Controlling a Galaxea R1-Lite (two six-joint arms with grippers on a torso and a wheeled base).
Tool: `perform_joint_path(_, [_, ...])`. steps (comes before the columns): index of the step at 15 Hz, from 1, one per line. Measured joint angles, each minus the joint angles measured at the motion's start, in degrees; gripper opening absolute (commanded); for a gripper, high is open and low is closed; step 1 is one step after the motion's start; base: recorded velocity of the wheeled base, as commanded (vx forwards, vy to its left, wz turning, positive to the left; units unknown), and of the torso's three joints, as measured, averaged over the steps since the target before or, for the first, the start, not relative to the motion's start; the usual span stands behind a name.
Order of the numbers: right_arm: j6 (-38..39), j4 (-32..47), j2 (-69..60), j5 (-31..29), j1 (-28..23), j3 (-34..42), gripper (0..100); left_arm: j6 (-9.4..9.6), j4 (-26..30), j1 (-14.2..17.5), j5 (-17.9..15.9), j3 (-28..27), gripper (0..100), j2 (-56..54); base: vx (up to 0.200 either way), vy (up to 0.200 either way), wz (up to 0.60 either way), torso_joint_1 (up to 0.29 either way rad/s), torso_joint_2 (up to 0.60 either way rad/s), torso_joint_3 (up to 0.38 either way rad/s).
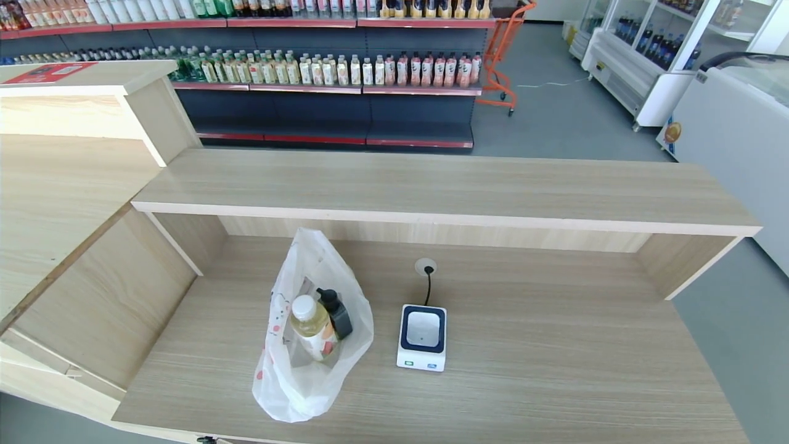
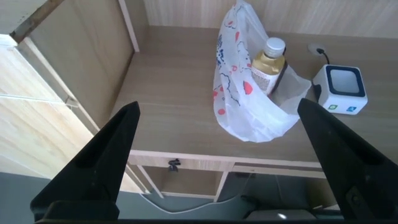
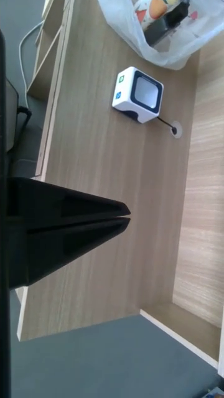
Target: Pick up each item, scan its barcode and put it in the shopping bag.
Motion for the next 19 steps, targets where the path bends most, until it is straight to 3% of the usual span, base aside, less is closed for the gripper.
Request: perform_joint_path(19, [0.16,0.0,0.07,-0.07,0.06,0.0,0,0.02,-0.05,0.05,-0.02,0.0,100,-0.18,0.0,0.0,0.0,0.0,0.0,0.0])
